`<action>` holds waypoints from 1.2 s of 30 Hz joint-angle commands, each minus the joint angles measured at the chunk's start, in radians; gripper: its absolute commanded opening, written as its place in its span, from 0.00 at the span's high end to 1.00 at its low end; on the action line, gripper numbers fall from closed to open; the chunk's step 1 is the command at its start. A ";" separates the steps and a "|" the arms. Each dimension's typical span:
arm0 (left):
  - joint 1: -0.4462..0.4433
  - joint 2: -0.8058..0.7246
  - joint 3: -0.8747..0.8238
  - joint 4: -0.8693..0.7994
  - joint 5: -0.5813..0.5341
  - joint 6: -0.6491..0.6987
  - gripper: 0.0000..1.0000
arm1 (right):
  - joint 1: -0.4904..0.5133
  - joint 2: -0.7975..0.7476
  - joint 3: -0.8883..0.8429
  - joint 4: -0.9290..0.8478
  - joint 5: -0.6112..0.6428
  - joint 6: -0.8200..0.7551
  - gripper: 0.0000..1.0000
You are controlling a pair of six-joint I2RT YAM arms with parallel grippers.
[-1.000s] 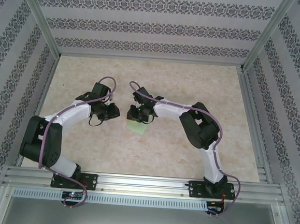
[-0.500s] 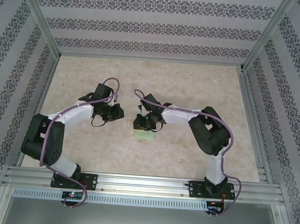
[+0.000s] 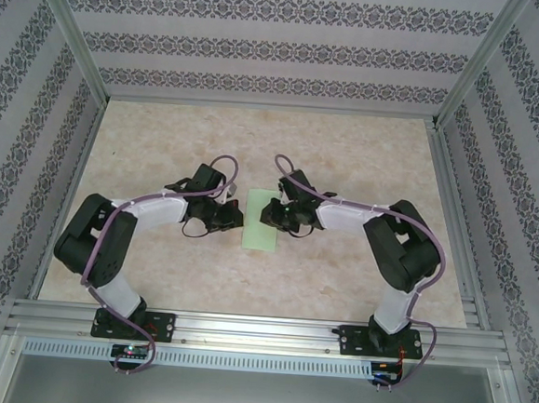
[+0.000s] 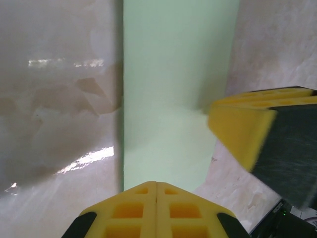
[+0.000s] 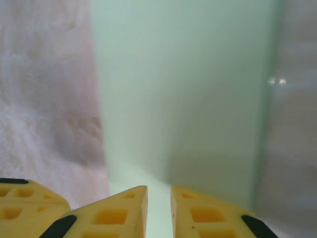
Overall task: Fold a paper plane with a square sheet of paper (pick it up from the middle)
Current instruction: Move the paper to the center of the table, then third fold the triangle at the center of the table.
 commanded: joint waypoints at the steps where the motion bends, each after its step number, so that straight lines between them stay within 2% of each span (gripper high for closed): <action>1: -0.016 0.040 0.055 0.059 0.028 -0.015 1.00 | -0.013 -0.093 -0.047 0.010 0.063 0.021 0.72; 5: -0.019 0.092 0.100 0.058 0.037 -0.005 1.00 | -0.018 -0.130 -0.101 0.006 0.081 0.033 0.64; 12: -0.020 0.173 0.168 0.025 0.006 0.014 1.00 | -0.017 -0.137 -0.162 0.058 0.060 0.080 0.61; 16: -0.019 0.211 0.195 -0.045 -0.075 0.007 1.00 | -0.017 -0.127 -0.168 0.075 0.044 0.096 0.60; 22: -0.020 0.243 0.199 -0.090 -0.122 -0.020 1.00 | -0.013 -0.103 -0.158 0.078 0.018 0.101 0.60; 36: -0.019 0.268 0.188 -0.105 -0.136 -0.041 1.00 | 0.038 -0.072 -0.138 0.042 -0.035 0.102 0.62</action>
